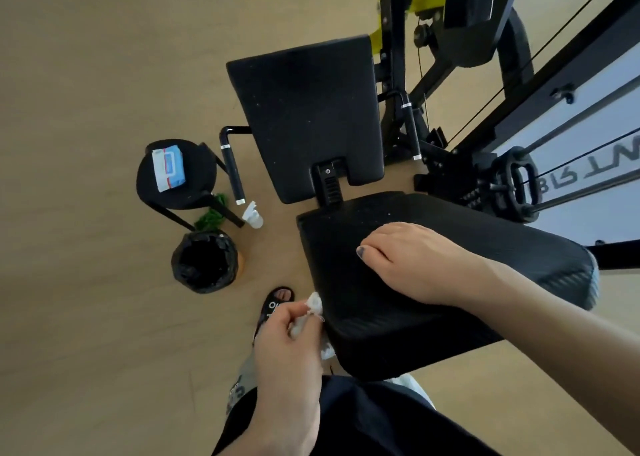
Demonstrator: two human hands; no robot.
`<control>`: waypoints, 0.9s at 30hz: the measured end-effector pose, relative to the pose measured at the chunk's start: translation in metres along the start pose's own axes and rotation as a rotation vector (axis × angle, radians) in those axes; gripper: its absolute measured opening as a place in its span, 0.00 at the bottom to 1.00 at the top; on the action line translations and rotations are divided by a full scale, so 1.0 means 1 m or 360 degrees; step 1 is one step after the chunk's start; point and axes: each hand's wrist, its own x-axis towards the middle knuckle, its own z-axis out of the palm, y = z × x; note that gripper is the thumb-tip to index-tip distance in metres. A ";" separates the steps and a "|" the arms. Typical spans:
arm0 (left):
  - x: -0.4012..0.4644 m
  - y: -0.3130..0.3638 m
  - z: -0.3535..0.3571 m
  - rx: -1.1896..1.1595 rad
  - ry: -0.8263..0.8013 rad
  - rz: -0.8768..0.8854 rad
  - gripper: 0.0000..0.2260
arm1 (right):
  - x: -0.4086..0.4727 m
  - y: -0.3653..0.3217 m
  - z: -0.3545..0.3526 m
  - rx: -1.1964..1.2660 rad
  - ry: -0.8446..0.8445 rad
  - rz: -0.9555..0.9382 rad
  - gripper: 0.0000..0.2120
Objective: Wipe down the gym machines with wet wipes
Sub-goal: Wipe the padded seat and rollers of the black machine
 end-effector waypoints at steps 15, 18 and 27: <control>0.110 -0.010 0.012 0.0579 -0.0026 0.0273 0.07 | 0.001 0.001 0.003 -0.0050 0.0114 0.0048 0.21; 0.049 0.008 -0.008 0.0772 -0.0181 0.0745 0.10 | -0.007 0.006 -0.005 -0.0059 0.0282 0.0067 0.20; 0.103 0.066 0.078 0.1751 -0.1076 0.0884 0.08 | -0.050 0.089 -0.034 -0.0072 0.0430 0.0809 0.20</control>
